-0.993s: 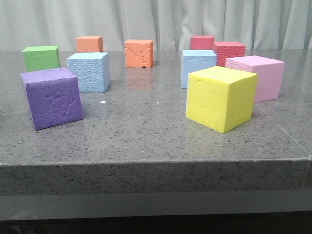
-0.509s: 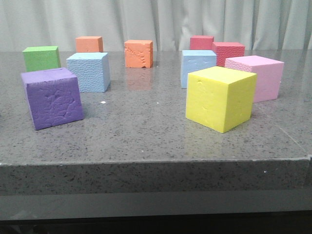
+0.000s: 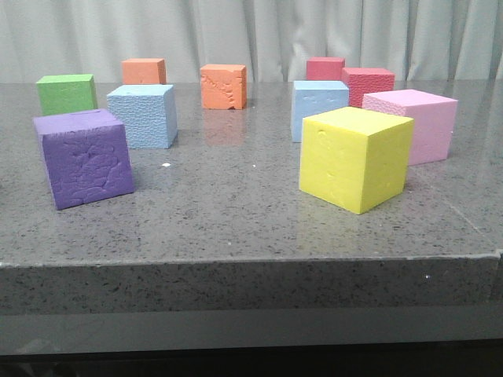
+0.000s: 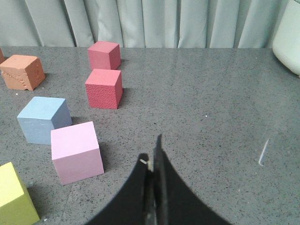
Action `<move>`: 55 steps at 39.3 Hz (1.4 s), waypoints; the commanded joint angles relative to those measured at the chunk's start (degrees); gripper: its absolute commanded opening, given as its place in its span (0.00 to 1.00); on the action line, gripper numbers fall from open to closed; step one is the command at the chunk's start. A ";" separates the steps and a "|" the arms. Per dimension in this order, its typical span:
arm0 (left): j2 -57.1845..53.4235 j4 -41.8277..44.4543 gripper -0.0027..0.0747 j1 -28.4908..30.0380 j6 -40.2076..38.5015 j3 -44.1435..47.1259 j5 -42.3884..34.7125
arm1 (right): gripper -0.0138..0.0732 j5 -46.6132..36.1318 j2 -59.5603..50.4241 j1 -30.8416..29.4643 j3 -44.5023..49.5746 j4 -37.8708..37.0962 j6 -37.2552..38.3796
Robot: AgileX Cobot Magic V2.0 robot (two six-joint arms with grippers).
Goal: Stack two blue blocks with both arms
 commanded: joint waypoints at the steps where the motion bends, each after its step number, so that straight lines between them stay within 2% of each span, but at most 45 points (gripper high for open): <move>1: 0.25 -0.44 0.01 -0.32 -0.12 -2.12 -5.85 | 0.08 -4.95 0.62 -0.21 -2.18 -0.69 -0.41; 7: 0.25 -0.44 0.01 -0.32 -0.12 -2.12 -5.85 | 0.09 -4.95 0.62 -0.21 -2.18 -0.69 -0.41; 11: 0.25 -0.44 0.01 -0.32 -0.12 -2.12 -5.97 | 0.18 -4.95 0.62 -0.21 -2.18 -0.69 -0.41; 16: 0.25 -0.44 0.01 -0.32 -0.12 -2.12 -6.67 | 0.43 -5.22 0.62 -0.21 -2.18 -0.69 -0.41; 20: 0.25 -0.44 0.06 -0.32 -0.12 -2.12 -8.02 | 0.70 -5.65 0.62 -0.21 -2.18 -0.69 -0.41; 22: 0.25 -0.44 0.16 -0.32 -0.12 -2.12 -8.81 | 0.81 -5.65 0.62 -0.21 -2.18 -0.69 -0.41; 24: 0.25 -0.44 0.32 -0.32 -0.12 -2.12 -9.29 | 0.88 -5.60 0.62 -0.21 -2.18 -0.69 -0.41; 27: 0.25 -0.44 0.66 -0.32 -0.12 -2.12 -9.29 | 0.90 -5.60 0.62 -0.21 -2.13 -0.69 -0.41; 29: 0.25 -0.44 0.83 -0.32 -0.12 -2.12 -9.42 | 0.90 -5.60 0.62 -0.21 -2.13 -0.69 -0.41; 30: 0.25 -0.44 0.90 -0.32 -0.12 -2.12 -9.55 | 0.90 -5.65 0.62 -0.21 -2.13 -0.69 -0.41; 32: 0.25 -0.44 0.94 -0.32 -0.12 -2.12 -9.79 | 0.90 -6.05 0.76 -0.21 -2.13 -0.64 -0.41; 38: 0.25 -0.44 0.90 -0.32 -0.12 -2.12 -11.20 | 0.90 -9.85 3.83 -0.15 -2.72 4.26 -0.35; 46: 0.25 -0.44 0.84 -0.32 -0.12 -2.12 -11.20 | 0.90 -5.38 17.94 0.58 -11.62 5.00 -0.35; 55: 0.25 -0.44 0.83 -0.32 -0.12 -2.02 -11.07 | 0.90 -4.34 32.77 10.56 -22.39 5.00 -1.66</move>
